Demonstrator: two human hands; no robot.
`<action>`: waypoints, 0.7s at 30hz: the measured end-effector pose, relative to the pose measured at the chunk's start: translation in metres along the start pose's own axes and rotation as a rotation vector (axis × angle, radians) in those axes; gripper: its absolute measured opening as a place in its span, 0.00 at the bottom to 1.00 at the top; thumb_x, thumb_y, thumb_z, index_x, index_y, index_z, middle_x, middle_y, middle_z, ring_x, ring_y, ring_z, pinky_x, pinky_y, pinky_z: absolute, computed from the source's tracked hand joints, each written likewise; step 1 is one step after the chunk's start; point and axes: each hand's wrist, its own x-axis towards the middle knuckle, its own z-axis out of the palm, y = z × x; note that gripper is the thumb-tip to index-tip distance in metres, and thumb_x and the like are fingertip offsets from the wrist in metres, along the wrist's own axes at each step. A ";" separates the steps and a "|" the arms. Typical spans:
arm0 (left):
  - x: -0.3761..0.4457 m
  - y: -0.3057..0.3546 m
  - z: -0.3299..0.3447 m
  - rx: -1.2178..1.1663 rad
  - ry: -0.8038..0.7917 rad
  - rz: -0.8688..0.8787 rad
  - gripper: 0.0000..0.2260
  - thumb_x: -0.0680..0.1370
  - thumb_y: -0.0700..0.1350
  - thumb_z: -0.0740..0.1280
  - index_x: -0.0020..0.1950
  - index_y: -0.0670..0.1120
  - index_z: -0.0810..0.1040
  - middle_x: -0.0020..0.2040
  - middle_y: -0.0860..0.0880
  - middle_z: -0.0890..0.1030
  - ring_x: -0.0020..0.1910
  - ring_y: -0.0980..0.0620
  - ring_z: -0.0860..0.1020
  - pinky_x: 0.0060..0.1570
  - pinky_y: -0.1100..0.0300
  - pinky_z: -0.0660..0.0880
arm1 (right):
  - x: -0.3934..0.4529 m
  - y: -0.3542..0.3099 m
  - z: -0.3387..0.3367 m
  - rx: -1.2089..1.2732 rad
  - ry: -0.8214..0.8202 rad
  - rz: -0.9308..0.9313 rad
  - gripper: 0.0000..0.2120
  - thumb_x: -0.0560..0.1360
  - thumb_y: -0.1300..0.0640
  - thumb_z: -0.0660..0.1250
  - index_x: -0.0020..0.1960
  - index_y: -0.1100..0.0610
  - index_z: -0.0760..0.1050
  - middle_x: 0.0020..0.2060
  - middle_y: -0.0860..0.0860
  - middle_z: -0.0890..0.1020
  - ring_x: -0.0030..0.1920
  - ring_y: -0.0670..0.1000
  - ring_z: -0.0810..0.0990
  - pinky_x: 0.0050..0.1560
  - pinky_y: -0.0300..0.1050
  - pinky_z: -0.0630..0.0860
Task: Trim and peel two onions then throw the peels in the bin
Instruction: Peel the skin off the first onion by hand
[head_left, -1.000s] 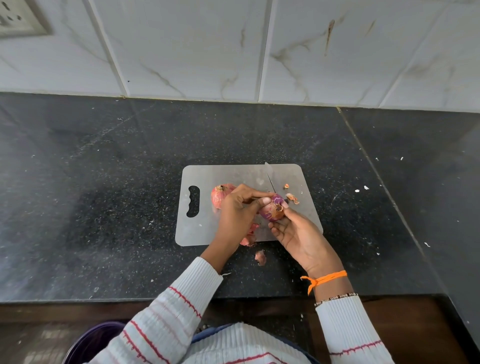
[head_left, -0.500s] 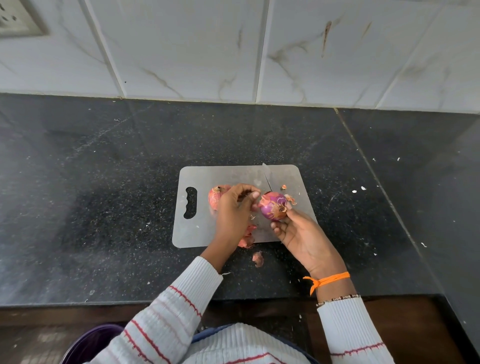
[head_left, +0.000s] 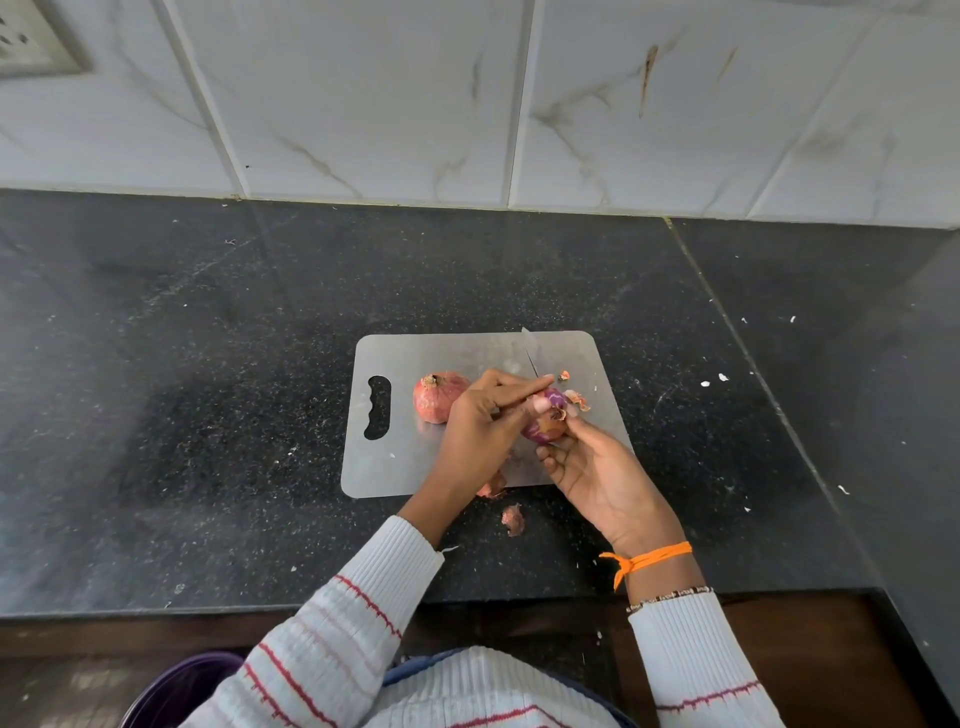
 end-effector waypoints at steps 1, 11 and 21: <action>0.000 -0.001 0.001 0.013 0.005 0.021 0.13 0.74 0.37 0.68 0.58 0.47 0.78 0.46 0.51 0.77 0.47 0.62 0.76 0.51 0.67 0.74 | 0.000 0.000 0.000 -0.002 0.003 0.003 0.10 0.80 0.58 0.57 0.50 0.60 0.76 0.35 0.55 0.80 0.29 0.47 0.78 0.29 0.36 0.76; 0.009 -0.002 -0.008 0.151 0.222 -0.050 0.09 0.72 0.35 0.70 0.43 0.50 0.82 0.38 0.56 0.81 0.38 0.62 0.79 0.42 0.70 0.75 | 0.002 -0.001 -0.003 -0.063 -0.030 -0.003 0.10 0.79 0.58 0.56 0.49 0.61 0.75 0.35 0.56 0.78 0.27 0.46 0.76 0.26 0.35 0.73; 0.007 -0.008 -0.009 0.266 0.237 -0.128 0.09 0.76 0.33 0.64 0.49 0.43 0.82 0.43 0.51 0.82 0.41 0.61 0.78 0.42 0.71 0.75 | 0.000 -0.006 -0.004 -0.063 -0.028 -0.029 0.10 0.79 0.57 0.57 0.50 0.60 0.75 0.35 0.55 0.78 0.28 0.46 0.75 0.26 0.34 0.72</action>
